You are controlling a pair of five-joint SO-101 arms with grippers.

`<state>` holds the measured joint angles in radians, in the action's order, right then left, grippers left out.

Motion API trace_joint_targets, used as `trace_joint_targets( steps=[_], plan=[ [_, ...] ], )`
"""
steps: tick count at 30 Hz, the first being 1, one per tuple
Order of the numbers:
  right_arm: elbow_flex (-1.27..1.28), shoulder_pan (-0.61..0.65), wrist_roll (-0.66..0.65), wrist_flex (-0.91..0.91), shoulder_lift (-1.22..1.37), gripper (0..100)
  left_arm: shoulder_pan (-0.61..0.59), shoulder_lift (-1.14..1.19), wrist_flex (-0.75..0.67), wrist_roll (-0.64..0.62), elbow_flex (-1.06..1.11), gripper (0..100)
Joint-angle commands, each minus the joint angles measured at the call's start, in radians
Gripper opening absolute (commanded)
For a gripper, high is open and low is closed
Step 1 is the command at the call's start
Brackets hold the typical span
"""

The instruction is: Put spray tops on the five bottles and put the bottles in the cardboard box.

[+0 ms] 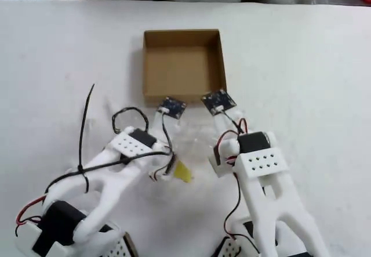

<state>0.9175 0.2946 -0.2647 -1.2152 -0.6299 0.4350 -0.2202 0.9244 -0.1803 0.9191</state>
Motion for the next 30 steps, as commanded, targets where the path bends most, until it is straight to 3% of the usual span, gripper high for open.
trace_joint_targets(
  steps=[1,21,25,30],
  plan=[
    [-0.006,-0.005,-0.009,0.010,-0.002,40.1,-0.031,-0.036,0.008,-0.002,-0.037,54],
    [-0.006,-0.030,-0.012,0.005,-0.012,40.1,-0.082,-0.148,0.021,-0.029,-0.110,36],
    [-0.066,-0.159,-0.017,-0.056,-0.030,40.1,-0.084,-0.150,0.132,-0.026,-0.193,36],
    [-0.044,-0.492,-0.029,-0.068,-0.077,40.1,-0.077,-0.150,0.224,0.011,-0.262,36]
  ],
)
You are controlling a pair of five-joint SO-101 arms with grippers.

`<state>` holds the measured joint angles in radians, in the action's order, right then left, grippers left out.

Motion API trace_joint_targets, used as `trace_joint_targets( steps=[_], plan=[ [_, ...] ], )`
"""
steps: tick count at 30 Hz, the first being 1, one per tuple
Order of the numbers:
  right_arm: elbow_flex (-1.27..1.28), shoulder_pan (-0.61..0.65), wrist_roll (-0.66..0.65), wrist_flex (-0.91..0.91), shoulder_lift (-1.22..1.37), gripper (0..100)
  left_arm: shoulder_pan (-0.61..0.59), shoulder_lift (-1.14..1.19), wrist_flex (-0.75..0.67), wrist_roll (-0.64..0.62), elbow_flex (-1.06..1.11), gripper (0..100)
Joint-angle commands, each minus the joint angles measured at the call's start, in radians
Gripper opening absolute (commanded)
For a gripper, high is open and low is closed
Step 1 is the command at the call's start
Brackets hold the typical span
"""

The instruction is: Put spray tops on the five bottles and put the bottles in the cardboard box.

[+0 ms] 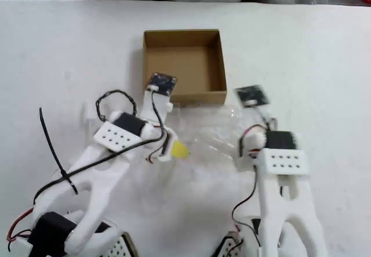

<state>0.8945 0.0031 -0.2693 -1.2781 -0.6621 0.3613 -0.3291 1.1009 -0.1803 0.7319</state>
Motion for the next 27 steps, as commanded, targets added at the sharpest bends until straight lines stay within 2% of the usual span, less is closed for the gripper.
trace_joint_targets(
  steps=[1,6,8,10,13,15,19,23,27],
  plan=[
    [-0.014,-0.292,-0.048,0.010,-0.054,40.1,-0.002,-0.041,0.061,0.012,-0.086,36],
    [0.075,-0.745,-0.092,0.140,-0.076,40.1,-0.001,-0.041,0.104,0.006,-0.123,35],
    [0.163,-0.858,-0.097,0.208,-0.079,40.1,-0.001,-0.041,0.104,0.011,-0.126,30],
    [0.247,-0.917,-0.160,0.259,-0.087,40.1,-0.002,-0.041,0.103,0.012,-0.126,23],
    [0.324,-0.964,-0.261,0.260,-0.087,40.1,-0.004,-0.041,0.103,0.037,-0.126,16],
    [0.370,-0.986,-0.305,0.255,-0.087,40.1,0.001,-0.041,0.103,0.097,-0.124,17],
    [0.381,-1.032,-0.341,0.257,-0.087,37.4,0.024,-0.039,0.101,0.104,-0.118,17],
    [0.419,-0.975,-0.347,0.314,-0.088,27.2,0.081,-0.041,0.112,0.104,-0.117,18],
    [0.440,-0.928,-0.356,0.331,-0.088,27.7,0.145,-0.044,0.124,0.106,-0.118,18]
  ],
)
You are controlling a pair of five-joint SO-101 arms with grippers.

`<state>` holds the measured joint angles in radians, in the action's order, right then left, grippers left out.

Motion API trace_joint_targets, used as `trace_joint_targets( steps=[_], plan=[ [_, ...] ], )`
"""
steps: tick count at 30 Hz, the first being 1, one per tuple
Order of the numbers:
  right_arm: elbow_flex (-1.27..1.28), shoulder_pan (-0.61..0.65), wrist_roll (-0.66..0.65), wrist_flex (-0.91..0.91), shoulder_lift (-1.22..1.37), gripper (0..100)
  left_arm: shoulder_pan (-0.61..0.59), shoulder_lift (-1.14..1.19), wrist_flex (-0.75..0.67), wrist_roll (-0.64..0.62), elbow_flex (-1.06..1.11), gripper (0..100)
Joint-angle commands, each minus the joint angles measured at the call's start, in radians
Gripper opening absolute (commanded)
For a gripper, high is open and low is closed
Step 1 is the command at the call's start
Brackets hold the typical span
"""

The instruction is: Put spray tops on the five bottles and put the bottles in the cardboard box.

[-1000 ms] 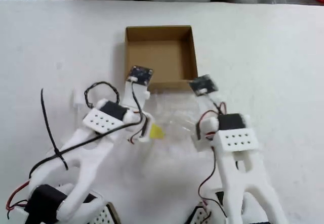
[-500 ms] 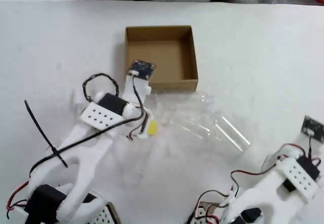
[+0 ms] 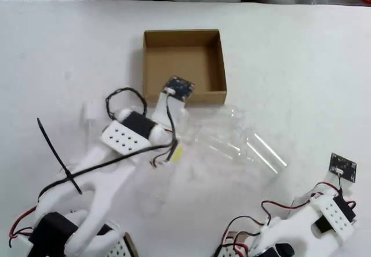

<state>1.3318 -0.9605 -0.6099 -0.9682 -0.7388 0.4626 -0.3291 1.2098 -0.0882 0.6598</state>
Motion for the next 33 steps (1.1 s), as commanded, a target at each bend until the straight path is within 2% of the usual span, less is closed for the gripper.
trace_joint_targets(
  steps=[1,8,12,19,27,33],
  plan=[
    [0.003,0.036,-0.034,0.019,-0.012,27.6,0.047,-0.042,0.015,0.014,-0.046,18],
    [0.018,0.041,-0.060,0.025,-0.016,27.6,0.044,-0.041,0.051,0.011,-0.043,26],
    [0.060,0.041,-0.061,0.024,-0.102,27.6,0.036,-0.039,0.040,0.011,-0.038,27],
    [0.181,0.044,-0.061,-0.042,-0.414,27.6,-0.005,-0.039,-0.153,0.011,0.063,28],
    [0.270,0.042,-0.055,-0.156,-0.745,27.6,-0.008,-0.039,-0.152,0.002,0.060,28],
    [0.273,0.051,-0.060,-0.163,-0.754,27.6,-0.067,-0.001,-0.071,-0.038,-0.017,28]
  ],
)
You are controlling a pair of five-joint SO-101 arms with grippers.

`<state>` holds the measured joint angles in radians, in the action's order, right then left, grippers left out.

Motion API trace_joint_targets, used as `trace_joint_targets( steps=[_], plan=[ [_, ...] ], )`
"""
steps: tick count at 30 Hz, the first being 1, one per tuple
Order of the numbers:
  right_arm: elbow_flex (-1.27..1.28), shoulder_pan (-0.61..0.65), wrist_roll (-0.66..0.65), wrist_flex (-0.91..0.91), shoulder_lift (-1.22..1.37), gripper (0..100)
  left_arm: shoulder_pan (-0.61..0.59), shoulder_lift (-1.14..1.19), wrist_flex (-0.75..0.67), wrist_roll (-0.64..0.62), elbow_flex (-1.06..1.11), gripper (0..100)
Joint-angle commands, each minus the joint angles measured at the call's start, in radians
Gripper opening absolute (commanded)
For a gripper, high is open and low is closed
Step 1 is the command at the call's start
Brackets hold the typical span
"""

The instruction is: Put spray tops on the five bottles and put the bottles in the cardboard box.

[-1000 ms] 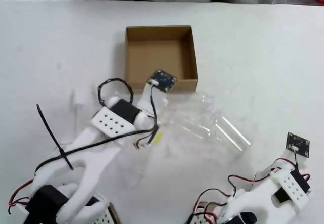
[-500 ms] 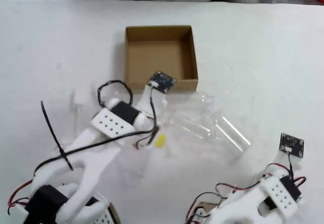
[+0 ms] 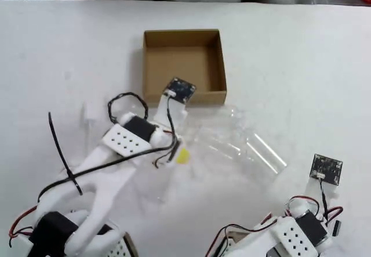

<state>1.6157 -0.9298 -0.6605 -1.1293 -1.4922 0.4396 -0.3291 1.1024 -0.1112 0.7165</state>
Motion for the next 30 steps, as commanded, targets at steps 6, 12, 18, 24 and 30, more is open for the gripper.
trace_joint_targets(
  steps=[6,12,18,24,30],
  plan=[
    [-0.015,0.033,-0.009,0.019,0.042,27.6,-0.044,0.171,0.054,-0.017,-0.146,28],
    [-0.015,0.028,-0.012,0.021,0.044,27.6,-0.008,0.226,0.054,-0.068,-0.157,28],
    [-0.015,0.033,-0.012,0.021,0.044,27.6,-0.013,0.234,0.046,-0.074,-0.137,28],
    [-0.015,0.033,-0.012,0.022,0.044,27.6,-0.010,0.234,-0.008,-0.115,-0.095,29],
    [-0.015,0.031,-0.012,0.022,0.044,27.6,-0.007,0.234,-0.028,-0.164,-0.061,42]
  ],
)
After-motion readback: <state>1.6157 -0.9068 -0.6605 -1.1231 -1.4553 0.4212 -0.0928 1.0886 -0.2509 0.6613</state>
